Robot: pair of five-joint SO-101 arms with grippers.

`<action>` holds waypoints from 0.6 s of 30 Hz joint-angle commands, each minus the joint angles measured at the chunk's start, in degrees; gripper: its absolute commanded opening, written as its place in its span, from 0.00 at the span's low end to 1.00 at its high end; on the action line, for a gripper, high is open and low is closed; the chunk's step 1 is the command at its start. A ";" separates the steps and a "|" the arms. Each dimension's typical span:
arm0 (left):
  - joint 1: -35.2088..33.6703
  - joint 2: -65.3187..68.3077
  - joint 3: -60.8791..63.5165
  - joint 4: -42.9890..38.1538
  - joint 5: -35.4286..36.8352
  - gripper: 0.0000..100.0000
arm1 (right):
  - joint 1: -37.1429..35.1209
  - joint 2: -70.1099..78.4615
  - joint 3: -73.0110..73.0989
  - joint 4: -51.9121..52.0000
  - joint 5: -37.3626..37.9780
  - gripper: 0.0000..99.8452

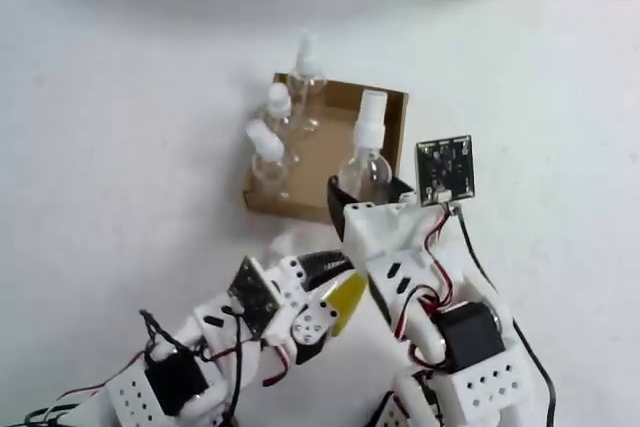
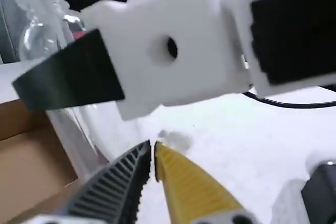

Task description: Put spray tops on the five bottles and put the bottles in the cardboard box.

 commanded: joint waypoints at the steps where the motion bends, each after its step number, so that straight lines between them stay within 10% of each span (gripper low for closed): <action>1: -1.10 0.04 0.53 -3.25 -0.35 0.02 | -1.10 -2.86 -2.81 1.45 -0.44 0.02; 18: -1.19 26.42 -15.56 -4.31 -0.35 0.02 | -1.54 -5.93 -2.55 4.18 1.93 0.02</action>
